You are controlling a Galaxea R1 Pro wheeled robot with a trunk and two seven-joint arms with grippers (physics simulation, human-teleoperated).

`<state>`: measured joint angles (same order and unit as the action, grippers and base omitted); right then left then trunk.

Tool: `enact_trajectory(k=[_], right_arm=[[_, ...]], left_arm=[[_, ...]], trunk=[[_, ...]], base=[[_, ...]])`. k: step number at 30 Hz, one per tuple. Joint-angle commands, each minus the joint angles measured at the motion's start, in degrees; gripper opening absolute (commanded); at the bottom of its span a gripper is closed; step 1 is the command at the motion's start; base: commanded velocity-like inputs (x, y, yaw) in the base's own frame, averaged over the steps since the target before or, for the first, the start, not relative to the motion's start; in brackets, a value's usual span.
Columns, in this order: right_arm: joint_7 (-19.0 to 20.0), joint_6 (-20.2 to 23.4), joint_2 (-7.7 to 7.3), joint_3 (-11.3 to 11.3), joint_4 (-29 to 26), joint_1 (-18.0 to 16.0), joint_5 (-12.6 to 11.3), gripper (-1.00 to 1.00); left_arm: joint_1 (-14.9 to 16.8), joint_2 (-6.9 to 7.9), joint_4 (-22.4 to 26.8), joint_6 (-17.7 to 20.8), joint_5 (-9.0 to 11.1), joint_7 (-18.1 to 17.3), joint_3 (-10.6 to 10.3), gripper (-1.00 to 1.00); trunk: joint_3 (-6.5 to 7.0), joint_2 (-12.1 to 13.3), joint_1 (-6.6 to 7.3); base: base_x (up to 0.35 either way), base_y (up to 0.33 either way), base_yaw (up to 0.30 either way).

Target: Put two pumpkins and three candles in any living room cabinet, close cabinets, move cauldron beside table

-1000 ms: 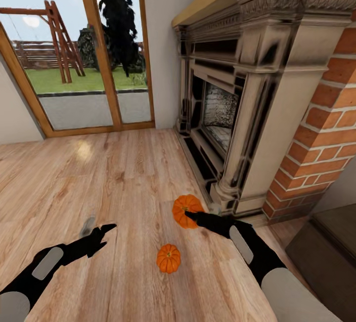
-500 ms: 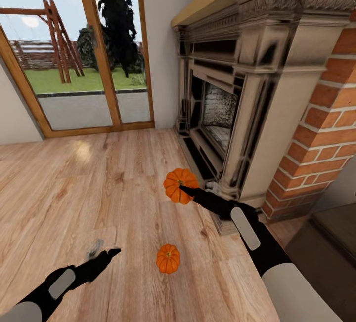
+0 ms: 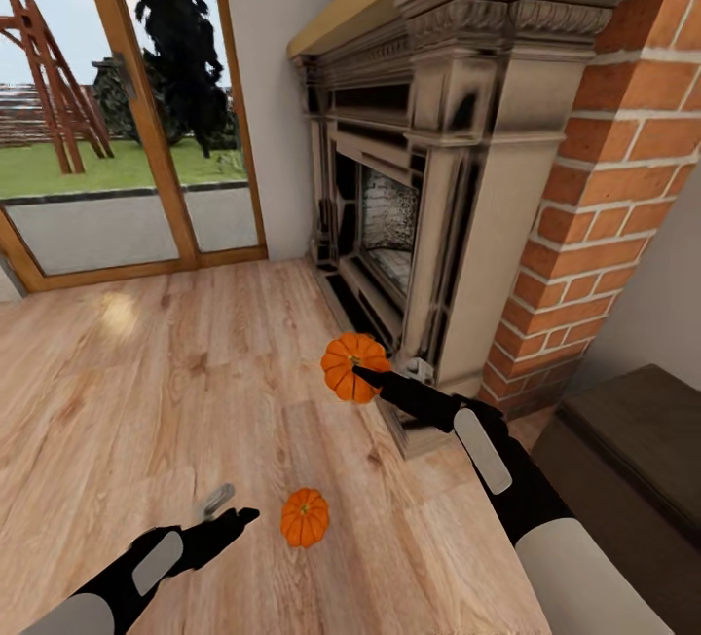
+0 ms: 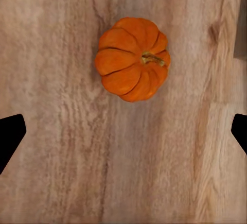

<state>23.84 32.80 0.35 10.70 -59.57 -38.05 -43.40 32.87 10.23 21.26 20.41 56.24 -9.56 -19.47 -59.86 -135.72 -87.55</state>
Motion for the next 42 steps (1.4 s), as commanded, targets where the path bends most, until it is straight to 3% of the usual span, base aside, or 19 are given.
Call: enact_trajectory(k=[1, 11, 19, 23, 26, 30, 33, 35, 37, 38, 42], right_arm=[[0.0, 0.0, 0.00, 0.0, 0.0, 0.0, -0.2, -1.00], [0.0, -0.3, 0.09, -0.1, 0.1, 0.0, -0.2, -1.00], [0.1, -0.3, 0.09, -0.1, 0.1, 0.0, -0.2, -1.00], [0.2, -0.3, 0.09, -0.1, 0.1, 0.0, -0.2, -1.00], [0.2, -0.3, 0.06, -0.1, 0.1, 0.0, -0.2, -1.00], [0.2, -0.3, 0.06, -0.1, 0.1, 0.0, -0.2, -1.00], [0.2, -0.3, 0.04, -0.1, 0.1, 0.0, -0.2, -1.00], [0.2, -0.3, 0.01, -0.1, 0.1, 0.0, -0.2, -1.00], [0.1, -0.3, 0.02, 0.4, 0.1, 0.0, -0.3, -1.00], [0.2, -0.4, -0.19, 3.2, 0.1, 0.0, -0.2, -1.00], [0.2, -0.3, -0.33, 3.7, 0.1, 0.0, -0.3, -1.00]], left_arm=[[0.0, 0.10, 0.0, 0.0, 0.0, -0.1, 0.0, 1.00], [0.0, 1.24, 1.3, 0.0, 0.0, -0.3, 0.3, 1.00], [0.0, 1.33, 1.3, 0.0, 0.0, -0.4, 0.2, 1.00], [0.0, 1.45, 1.3, 0.1, 0.0, -0.9, 0.1, 1.00], [0.0, 1.69, 1.3, 0.4, 0.0, -3.1, 0.2, 1.00], [0.0, 3.26, 1.3, 0.6, 0.0, -7.0, 0.2, 1.00], [0.1, 4.17, 1.3, 0.7, 0.0, -11.3, 0.2, 1.00], [0.2, 4.59, 1.3, 0.8, -0.1, -16.0, 0.2, 1.00], [0.4, 4.61, 1.3, 0.8, -0.1, -16.4, 0.2, 1.00], [0.7, 4.58, 1.3, 0.9, -0.1, -16.6, 0.2, 1.00], [0.7, 4.54, 1.4, 0.9, 0.0, -16.7, 0.3, 1.00]], trunk=[[0.02, 0.0, 0.00], [-1.74, -4.0, -2.20], [-3.18, -7.2, -3.95], [-4.03, -7.6, -4.20], [-4.70, -7.6, -4.28], [-5.58, -7.7, -4.38], [-6.25, -7.7, -4.46], [-6.69, -7.7, -4.51], [-7.13, -7.8, -4.56], [-7.35, -7.8, -4.59], [-8.24, -7.8, -4.69]], base=[[0.000, 0.000, -0.199], [0.000, 0.000, -0.031], [0.000, 0.000, 0.000], [0.000, 0.000, 0.000], [0.000, 0.000, 0.000], [0.000, 0.000, 0.000], [0.000, 0.000, 0.000], [0.000, 0.000, 0.000], [0.000, 0.000, 0.000], [0.000, 0.000, 0.000], [0.000, 0.000, 0.000]])
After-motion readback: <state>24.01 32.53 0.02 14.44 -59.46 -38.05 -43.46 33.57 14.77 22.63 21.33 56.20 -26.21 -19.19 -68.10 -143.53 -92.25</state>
